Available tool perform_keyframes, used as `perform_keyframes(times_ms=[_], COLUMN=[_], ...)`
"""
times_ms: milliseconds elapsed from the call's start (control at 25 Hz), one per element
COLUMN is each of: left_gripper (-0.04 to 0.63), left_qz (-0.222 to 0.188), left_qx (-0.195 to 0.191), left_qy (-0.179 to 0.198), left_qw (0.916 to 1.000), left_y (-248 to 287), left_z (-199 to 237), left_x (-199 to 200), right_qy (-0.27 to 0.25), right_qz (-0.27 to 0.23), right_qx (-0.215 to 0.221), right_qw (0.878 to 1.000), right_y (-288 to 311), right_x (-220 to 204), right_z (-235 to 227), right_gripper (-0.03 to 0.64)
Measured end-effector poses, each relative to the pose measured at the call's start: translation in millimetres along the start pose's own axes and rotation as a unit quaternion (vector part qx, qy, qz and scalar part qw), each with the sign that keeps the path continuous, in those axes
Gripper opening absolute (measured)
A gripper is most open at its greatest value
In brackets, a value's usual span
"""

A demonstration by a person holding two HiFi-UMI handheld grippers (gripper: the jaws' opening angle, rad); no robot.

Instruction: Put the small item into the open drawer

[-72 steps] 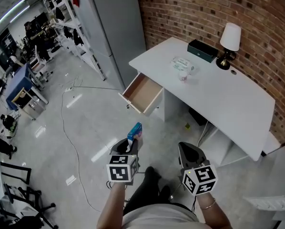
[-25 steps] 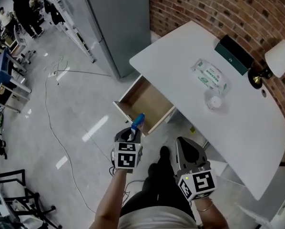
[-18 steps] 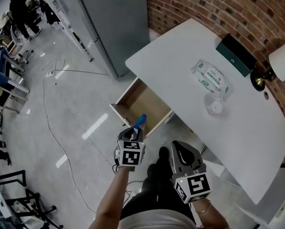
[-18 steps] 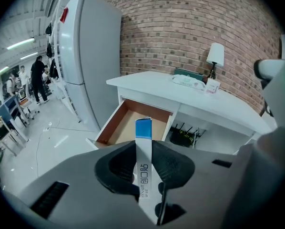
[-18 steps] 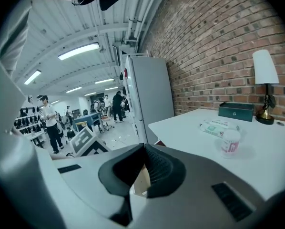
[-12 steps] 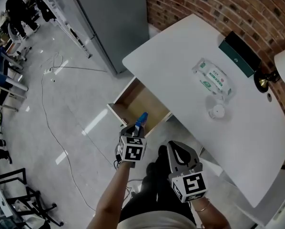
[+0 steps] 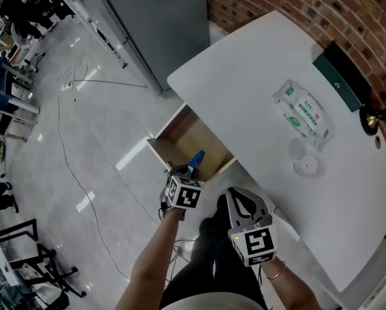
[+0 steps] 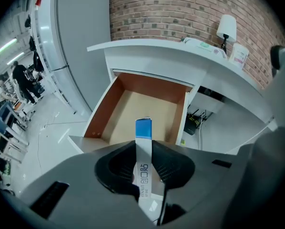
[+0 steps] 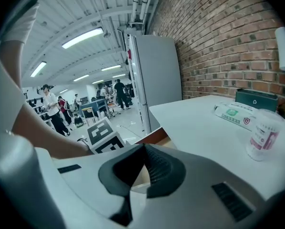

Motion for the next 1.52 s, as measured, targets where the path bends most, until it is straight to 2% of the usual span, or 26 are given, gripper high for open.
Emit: perform_keyframes(times_ms=[400,920,1080,1400,1520], left_gripper=[0.107,0.107,0.107,0.11,0.154], left_qz=[0.048,0.117,0.128,0.13,0.134], left_qx=[-0.006,-0.028,-0.026,-0.027,-0.036], left_qy=[0.008,0.063,0.079,0.067,0.05], left_qw=[0.9988,0.9907,0.9883,0.9889,0.989], left_y=[58,118,130,141,141], left_z=[18,4,0,-1,0], left_x=[8,7,7,7,4], right_qy=[-0.015,-0.02,-0.004,0.0,0.005], right_qz=[0.023,0.036,0.047,0.055,0.06], right_qx=[0.019,0.028,0.025,0.034,0.034], right_qw=[0.999,0.999,0.999,0.998,0.998], right_y=[42,62,64,66,65], right_x=[-12,-21,-25,-37,-35], right_z=[-4,-5,-9,-18,-20], right_gripper=[0.008,0.008,0.008,0.008,0.008])
Point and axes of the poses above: the fingertips, and each gripper's own axes: y forward along the fingers, z to its left, x out of its top, the point moved 9 cm from there along -y, backward along the fingers, and after that the axes turned 6 degrees about -x, right-handed, at the moved point
